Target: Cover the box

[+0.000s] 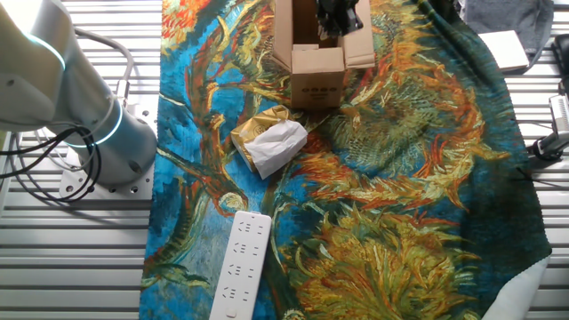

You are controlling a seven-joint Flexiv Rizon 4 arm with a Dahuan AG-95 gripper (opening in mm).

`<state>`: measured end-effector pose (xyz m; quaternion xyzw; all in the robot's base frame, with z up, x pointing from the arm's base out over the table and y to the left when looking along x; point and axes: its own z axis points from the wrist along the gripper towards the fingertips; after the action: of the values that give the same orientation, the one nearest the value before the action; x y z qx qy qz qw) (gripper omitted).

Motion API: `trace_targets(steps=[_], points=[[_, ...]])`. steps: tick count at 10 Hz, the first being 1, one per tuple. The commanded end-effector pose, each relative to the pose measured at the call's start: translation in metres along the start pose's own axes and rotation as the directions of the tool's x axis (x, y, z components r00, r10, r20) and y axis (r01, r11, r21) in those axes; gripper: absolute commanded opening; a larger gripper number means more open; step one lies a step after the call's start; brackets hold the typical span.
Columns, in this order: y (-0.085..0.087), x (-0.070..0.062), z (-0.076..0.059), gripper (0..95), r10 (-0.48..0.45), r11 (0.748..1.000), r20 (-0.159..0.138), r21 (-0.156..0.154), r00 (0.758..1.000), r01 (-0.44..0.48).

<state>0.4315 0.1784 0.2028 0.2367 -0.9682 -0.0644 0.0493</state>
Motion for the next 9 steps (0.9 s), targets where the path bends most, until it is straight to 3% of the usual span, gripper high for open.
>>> trace_targets(steps=[1,3,4,5,7,9], points=[[0.069,-0.031,0.016,0.0,0.140,0.990,0.021,0.005,0.990,-0.141],[0.110,-0.057,0.028,0.0,0.228,0.973,0.039,-0.033,0.973,-0.227],[0.127,-0.068,0.034,0.0,0.264,0.964,0.040,-0.035,0.964,-0.263],[0.131,-0.070,0.036,0.0,0.272,0.962,0.042,-0.035,0.961,-0.271],[0.157,-0.081,0.042,0.0,0.300,0.954,0.051,-0.030,0.953,-0.298],[0.161,-0.083,0.043,0.0,0.280,0.960,0.041,-0.030,0.959,-0.278]])
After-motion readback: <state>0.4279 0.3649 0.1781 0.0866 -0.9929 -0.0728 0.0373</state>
